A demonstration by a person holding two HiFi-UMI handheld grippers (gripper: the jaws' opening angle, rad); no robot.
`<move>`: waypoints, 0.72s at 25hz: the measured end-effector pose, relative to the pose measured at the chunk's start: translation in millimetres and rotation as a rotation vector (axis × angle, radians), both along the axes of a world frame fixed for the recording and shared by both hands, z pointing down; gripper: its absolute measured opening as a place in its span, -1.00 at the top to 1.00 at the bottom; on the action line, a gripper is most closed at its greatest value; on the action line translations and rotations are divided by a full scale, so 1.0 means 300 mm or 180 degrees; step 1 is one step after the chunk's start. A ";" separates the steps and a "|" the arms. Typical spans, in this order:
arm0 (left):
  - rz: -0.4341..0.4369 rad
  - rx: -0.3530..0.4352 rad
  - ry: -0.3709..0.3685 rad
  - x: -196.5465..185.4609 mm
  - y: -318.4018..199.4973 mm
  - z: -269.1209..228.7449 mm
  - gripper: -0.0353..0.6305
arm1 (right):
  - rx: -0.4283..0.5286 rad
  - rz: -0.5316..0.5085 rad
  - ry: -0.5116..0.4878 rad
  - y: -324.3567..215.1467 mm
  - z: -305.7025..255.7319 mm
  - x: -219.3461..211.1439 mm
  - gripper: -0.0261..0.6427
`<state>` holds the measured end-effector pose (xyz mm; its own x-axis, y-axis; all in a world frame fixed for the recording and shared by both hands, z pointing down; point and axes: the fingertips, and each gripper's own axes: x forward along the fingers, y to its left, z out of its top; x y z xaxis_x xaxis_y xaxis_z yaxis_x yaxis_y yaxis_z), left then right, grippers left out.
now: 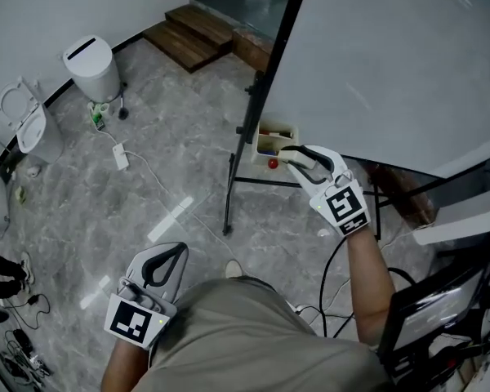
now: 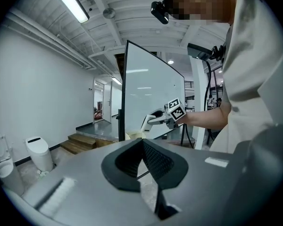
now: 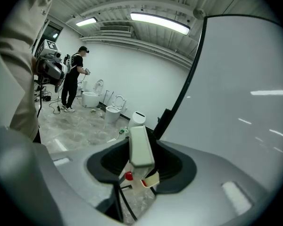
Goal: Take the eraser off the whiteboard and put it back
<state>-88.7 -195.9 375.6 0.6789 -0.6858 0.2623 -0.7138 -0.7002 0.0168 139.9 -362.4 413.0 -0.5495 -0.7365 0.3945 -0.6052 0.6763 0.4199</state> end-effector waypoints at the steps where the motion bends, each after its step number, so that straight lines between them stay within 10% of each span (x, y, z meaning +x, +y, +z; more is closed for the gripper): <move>1: 0.0031 0.0006 0.0001 -0.014 0.013 -0.004 0.88 | 0.0020 0.0029 -0.0017 0.024 -0.017 -0.014 0.42; 18: 0.0486 0.0063 0.0060 -0.257 0.358 -0.026 0.88 | 0.0308 0.0288 -0.0029 0.562 -0.217 -0.294 0.42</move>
<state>-165.9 -88.5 367.7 0.7803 -0.5792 0.2360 -0.5988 -0.8008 0.0145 51.7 -193.7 347.8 -0.4822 -0.8176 0.3147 -0.6660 0.5754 0.4747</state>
